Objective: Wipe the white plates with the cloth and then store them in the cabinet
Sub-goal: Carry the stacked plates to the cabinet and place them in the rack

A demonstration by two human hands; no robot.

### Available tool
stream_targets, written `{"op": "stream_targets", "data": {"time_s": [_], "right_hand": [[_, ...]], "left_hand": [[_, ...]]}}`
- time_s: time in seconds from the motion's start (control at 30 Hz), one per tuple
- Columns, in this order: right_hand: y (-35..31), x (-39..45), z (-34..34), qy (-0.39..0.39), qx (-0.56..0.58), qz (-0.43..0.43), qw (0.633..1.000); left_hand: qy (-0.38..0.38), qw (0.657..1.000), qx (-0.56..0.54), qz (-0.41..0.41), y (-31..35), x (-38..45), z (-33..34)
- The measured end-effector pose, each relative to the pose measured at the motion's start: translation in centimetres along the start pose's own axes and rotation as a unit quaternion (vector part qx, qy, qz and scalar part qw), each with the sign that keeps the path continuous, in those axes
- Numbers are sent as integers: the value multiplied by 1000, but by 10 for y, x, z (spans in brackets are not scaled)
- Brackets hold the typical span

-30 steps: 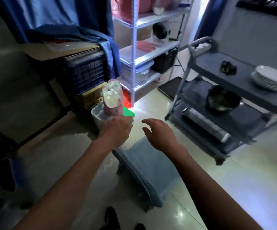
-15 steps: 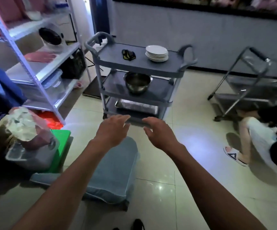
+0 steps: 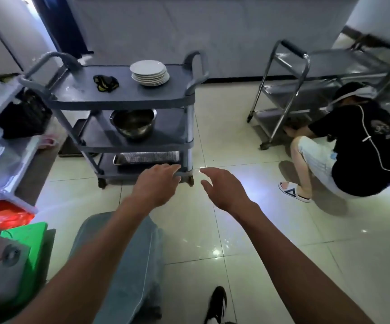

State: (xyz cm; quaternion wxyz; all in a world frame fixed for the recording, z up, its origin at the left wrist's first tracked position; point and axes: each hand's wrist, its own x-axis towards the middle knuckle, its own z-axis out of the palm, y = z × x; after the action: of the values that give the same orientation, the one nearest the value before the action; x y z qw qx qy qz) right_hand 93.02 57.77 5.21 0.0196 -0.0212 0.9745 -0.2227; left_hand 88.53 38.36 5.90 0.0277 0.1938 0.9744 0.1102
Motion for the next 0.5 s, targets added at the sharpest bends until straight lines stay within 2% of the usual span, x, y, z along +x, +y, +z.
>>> {"op": "stream_targets", "data": {"time_s": [0.1, 0.27, 0.5], "right_hand": [[38, 26, -16, -1, 4, 2, 1000], [80, 67, -41, 1, 18, -3, 1000], [96, 140, -43, -25, -64, -33, 997]], "left_hand": [[1, 999, 32, 20, 28, 43, 5], [3, 1000, 1, 3, 49, 95, 11], [-1, 1000, -4, -18, 28, 151, 18]]}}
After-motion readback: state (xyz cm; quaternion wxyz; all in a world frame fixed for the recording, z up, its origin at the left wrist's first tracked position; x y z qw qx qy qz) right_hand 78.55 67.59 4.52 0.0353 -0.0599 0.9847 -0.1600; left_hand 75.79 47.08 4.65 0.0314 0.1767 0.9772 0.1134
